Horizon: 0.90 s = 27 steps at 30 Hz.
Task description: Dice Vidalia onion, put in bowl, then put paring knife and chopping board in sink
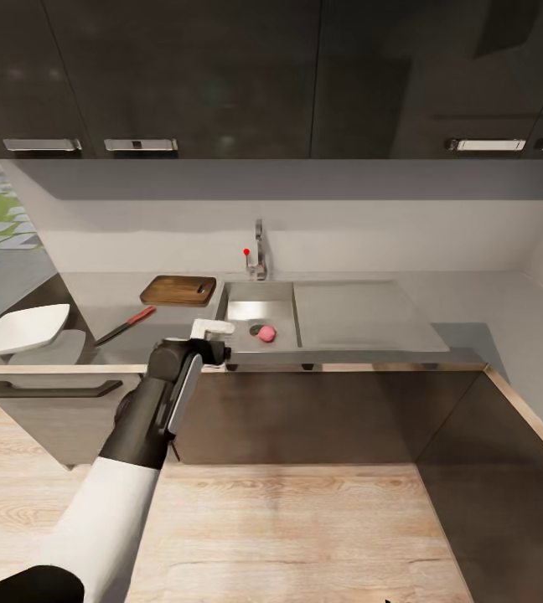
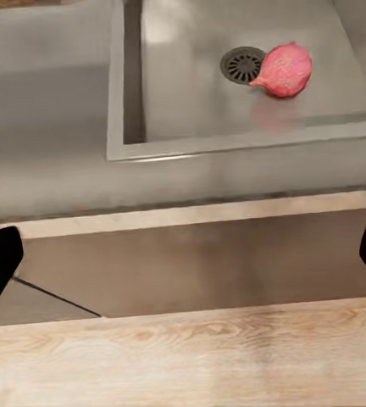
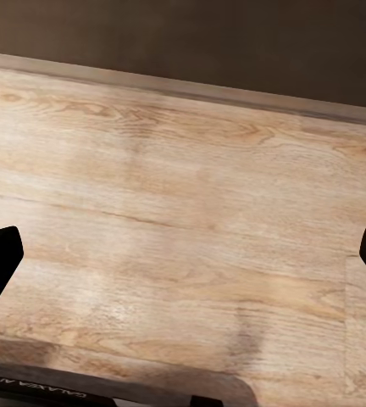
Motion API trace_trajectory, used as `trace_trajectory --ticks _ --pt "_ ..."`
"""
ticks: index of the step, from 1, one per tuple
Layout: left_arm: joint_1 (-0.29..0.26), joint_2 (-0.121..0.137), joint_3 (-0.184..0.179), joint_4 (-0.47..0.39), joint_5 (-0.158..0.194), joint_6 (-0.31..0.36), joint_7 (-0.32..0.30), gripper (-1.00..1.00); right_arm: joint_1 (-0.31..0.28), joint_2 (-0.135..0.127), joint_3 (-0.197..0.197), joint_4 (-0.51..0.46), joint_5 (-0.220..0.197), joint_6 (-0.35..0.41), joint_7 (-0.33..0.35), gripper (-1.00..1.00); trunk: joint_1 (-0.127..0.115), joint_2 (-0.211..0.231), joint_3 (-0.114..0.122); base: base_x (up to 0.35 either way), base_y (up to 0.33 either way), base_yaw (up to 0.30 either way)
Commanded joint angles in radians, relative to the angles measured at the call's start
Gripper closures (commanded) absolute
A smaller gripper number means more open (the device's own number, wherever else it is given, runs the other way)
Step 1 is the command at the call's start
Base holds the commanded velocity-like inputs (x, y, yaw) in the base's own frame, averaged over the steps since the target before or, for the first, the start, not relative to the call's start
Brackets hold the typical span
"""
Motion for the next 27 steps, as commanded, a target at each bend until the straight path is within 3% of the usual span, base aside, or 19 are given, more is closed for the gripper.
trace_trajectory --ticks 1,6,10,19,27 --pt "-0.02 0.0 -0.001 0.015 0.0 0.005 0.003 -1.0 0.0 0.002 -0.007 -0.002 0.008 -0.003 0.007 -1.0 0.001 -0.002 -0.002 0.0 0.0 0.0" --pt "-0.075 -0.002 -0.001 0.07 0.005 0.006 0.003 -1.0 0.0 0.002 -0.007 -0.002 0.008 -0.003 0.007 -1.0 0.001 -0.002 -0.002 0.0 0.0 0.0" --pt "-0.115 -0.005 -0.001 0.128 0.033 0.006 0.004 -1.0 0.0 0.001 -0.007 -0.002 0.008 -0.003 0.007 -1.0 0.001 -0.002 -0.002 0.0 0.0 0.0" --pt "-0.293 -0.006 -0.001 0.432 0.059 -0.027 0.006 -1.0 0.0 0.0 -0.007 -0.002 0.008 -0.003 0.007 -1.0 0.001 -0.002 -0.002 0.0 0.0 -0.073" --pt "-0.313 0.001 0.002 0.469 0.063 -0.05 0.006 -1.0 0.0 0.0 -0.007 -0.002 0.007 -0.003 0.007 -1.0 0.001 -0.002 -0.002 0.0 0.0 -0.285"
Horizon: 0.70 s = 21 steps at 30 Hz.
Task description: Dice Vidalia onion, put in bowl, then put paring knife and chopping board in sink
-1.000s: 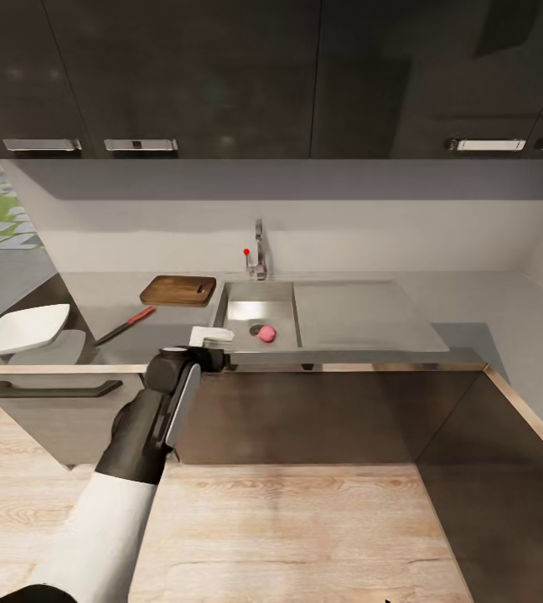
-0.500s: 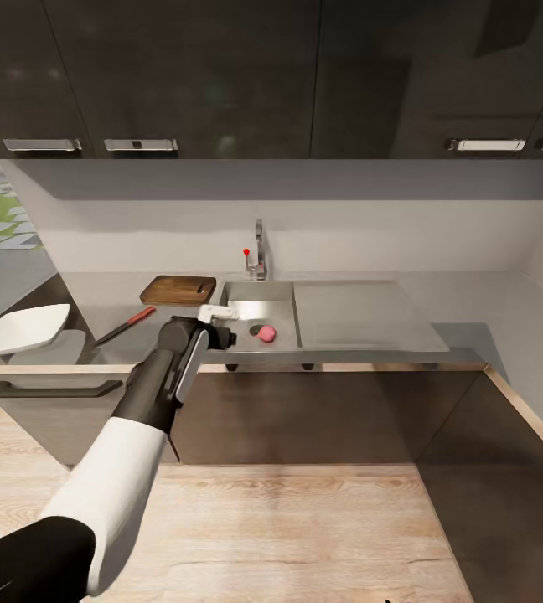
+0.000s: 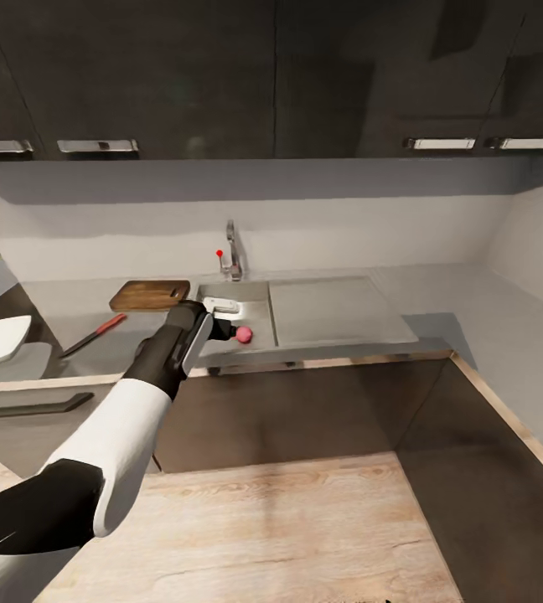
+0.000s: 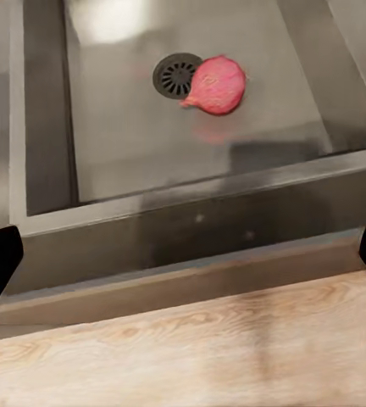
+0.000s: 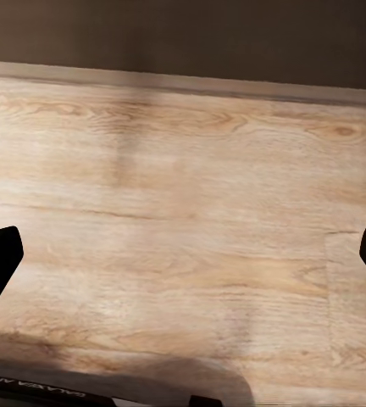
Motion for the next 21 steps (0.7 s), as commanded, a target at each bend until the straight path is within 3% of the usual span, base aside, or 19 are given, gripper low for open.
trace_trajectory --ticks 1,9,21 --pt "-0.001 0.001 -0.002 0.0 0.006 0.004 0.006 -1.0 0.0 0.002 -0.007 -0.002 0.008 -0.003 0.007 -1.0 0.001 -0.002 -0.002 0.0 0.0 -0.294" --pt "0.0 0.005 -0.002 -0.003 0.008 0.003 0.0 -1.0 0.0 0.003 -0.006 0.0 0.008 -0.003 0.007 -1.0 0.001 -0.002 -0.002 0.054 0.0 -0.111" --pt "0.0 0.009 -0.004 0.004 0.008 0.002 -0.002 -1.0 0.0 0.003 -0.006 -0.001 0.008 -0.003 0.007 -1.0 0.001 -0.002 -0.002 0.322 -0.009 -0.002"
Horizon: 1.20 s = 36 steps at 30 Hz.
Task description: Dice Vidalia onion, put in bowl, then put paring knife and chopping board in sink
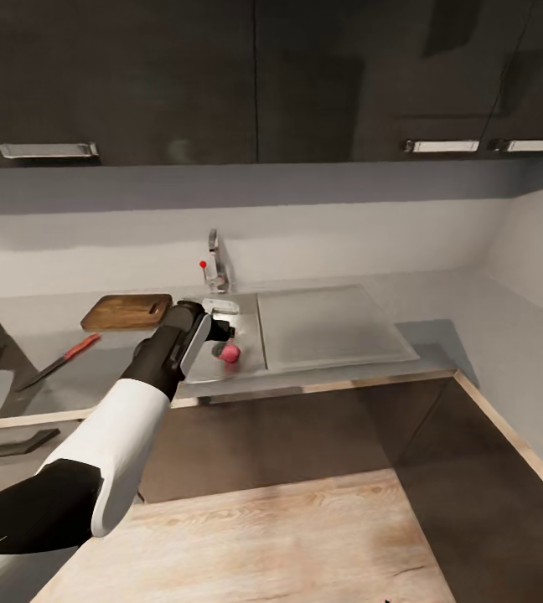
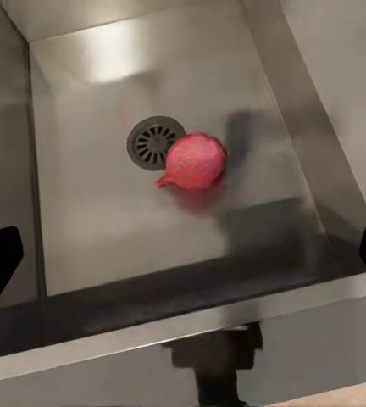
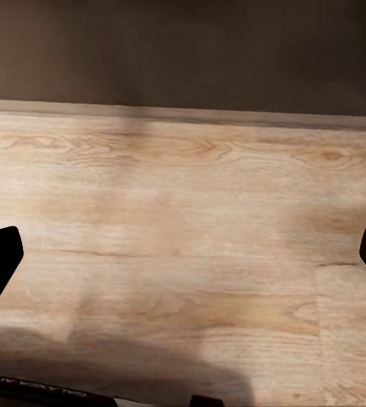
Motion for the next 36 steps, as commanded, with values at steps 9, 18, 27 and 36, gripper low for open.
trace_trajectory --ticks 9,18,27,36 --pt "-0.001 0.0 -0.002 0.0 0.007 0.0 0.006 -1.0 0.0 0.003 -0.007 -0.002 0.008 -0.003 0.007 -1.0 0.001 -0.002 -0.002 0.112 -0.077 0.0" --pt "0.005 0.002 -0.002 0.007 0.007 -0.015 0.006 -1.0 0.0 0.003 -0.007 -0.002 0.008 -0.003 0.007 -1.0 0.001 -0.002 -0.015 0.017 -0.003 0.0" --pt "0.005 0.001 -0.002 0.057 0.007 -0.02 0.006 -1.0 0.0 0.003 -0.007 -0.002 0.008 -0.003 0.007 -1.0 0.001 -0.002 -0.03 0.224 0.0 0.0" --pt "0.007 0.001 -0.003 0.153 0.025 -0.091 0.003 -1.0 0.0 0.003 -0.007 -0.003 0.008 -0.003 0.007 -1.0 0.001 -0.002 -0.044 0.019 0.0 0.0"
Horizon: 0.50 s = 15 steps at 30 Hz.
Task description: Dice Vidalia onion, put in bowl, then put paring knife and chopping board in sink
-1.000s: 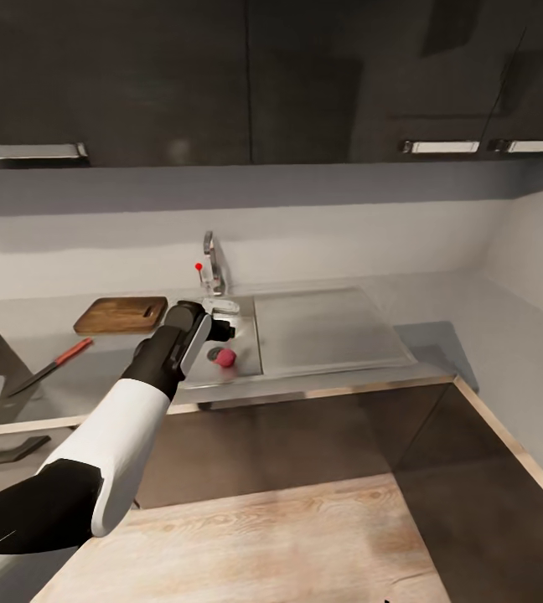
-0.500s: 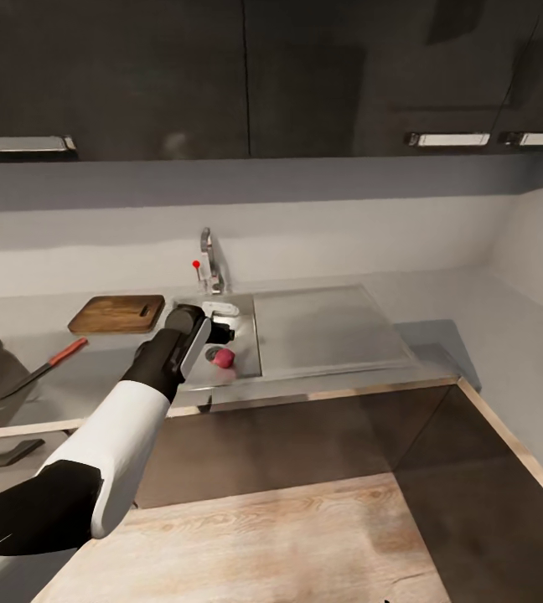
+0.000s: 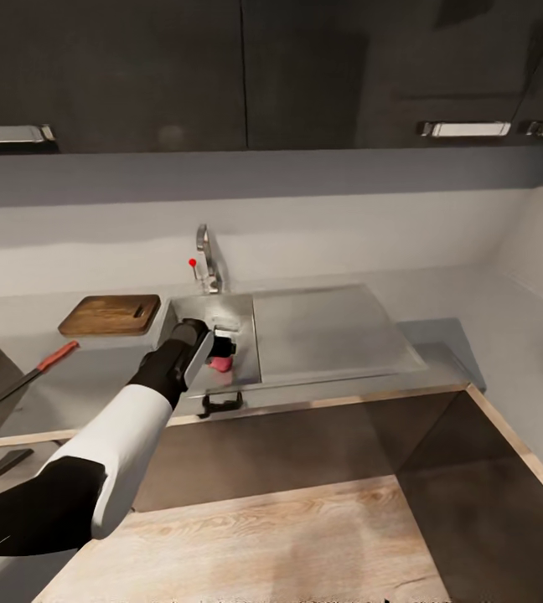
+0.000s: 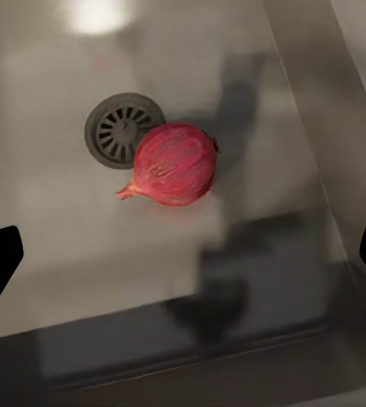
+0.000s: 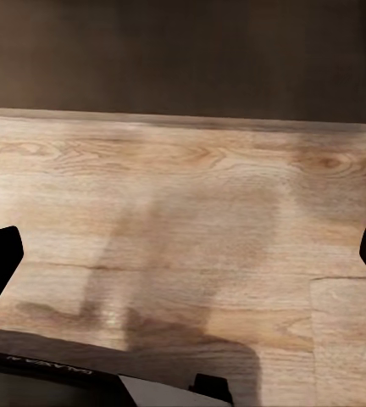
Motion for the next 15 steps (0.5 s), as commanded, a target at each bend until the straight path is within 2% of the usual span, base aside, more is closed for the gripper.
trace_trajectory --ticks 1,10,15 --pt "-0.001 0.0 -0.004 0.007 0.009 -0.004 0.008 -1.0 0.0 0.002 -0.007 -0.002 0.008 -0.003 0.007 -1.0 0.001 -0.002 -0.003 0.0 0.0 0.0" --pt "-0.001 -0.002 -0.004 0.022 0.011 -0.02 0.008 -1.0 0.0 0.002 -0.007 -0.002 0.008 -0.003 0.007 -1.0 0.001 -0.002 -0.018 0.011 0.0 0.0" --pt "-0.001 -0.002 -0.003 0.024 0.013 -0.021 0.008 -1.0 0.0 0.002 -0.007 -0.001 0.008 -0.003 0.007 -1.0 0.001 -0.002 -0.026 0.24 0.0 0.0"
